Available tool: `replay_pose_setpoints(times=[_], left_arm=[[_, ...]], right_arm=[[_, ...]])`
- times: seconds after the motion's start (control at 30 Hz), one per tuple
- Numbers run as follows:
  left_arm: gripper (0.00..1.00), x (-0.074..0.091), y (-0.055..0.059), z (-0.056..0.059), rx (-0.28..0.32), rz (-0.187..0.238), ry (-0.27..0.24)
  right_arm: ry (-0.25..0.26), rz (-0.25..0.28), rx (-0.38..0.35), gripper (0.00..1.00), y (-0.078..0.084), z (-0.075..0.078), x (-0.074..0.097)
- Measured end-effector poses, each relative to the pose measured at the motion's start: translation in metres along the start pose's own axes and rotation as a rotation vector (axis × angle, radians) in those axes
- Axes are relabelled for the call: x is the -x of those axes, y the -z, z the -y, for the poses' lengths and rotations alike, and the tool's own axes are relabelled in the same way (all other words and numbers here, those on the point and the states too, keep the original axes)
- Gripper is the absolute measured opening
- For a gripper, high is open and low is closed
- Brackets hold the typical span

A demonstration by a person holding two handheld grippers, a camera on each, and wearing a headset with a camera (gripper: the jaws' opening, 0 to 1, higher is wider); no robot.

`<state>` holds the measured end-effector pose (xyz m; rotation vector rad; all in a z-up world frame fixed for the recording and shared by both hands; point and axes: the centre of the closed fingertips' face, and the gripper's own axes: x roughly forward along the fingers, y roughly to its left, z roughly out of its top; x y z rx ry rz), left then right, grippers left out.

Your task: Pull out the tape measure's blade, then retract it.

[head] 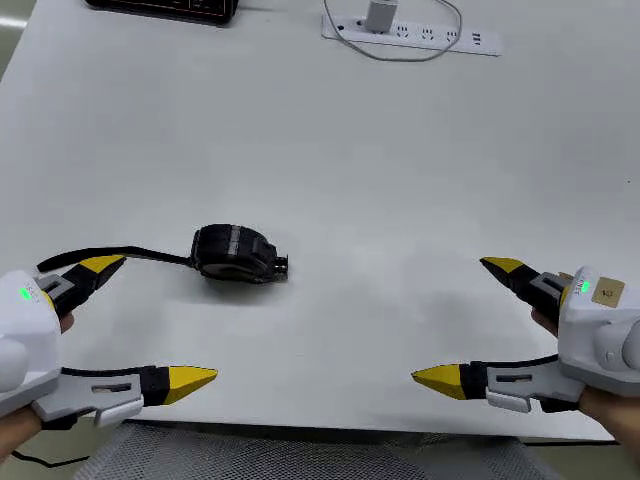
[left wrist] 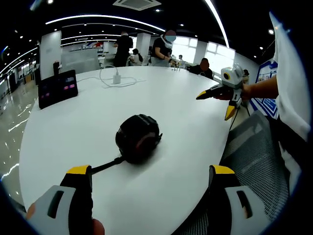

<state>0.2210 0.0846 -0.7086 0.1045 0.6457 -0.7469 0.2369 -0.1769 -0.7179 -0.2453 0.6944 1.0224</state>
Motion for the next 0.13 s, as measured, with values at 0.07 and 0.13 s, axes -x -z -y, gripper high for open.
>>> replay_pose_setpoints(times=[0.07, 0.13], left_arm=[[0.97, 0.0001, 0.0002, -0.0002, -0.005, -0.002, -0.001], [0.97, 0.0004, -0.0001, -0.0009, -0.003, -0.001, -0.002]], right_arm=[[-0.002, -0.004, -0.001, 0.99, 0.0015, 0.0, 0.0], [-0.001, -0.006, 0.001, 0.99, 0.0023, 0.0002, 0.0001]])
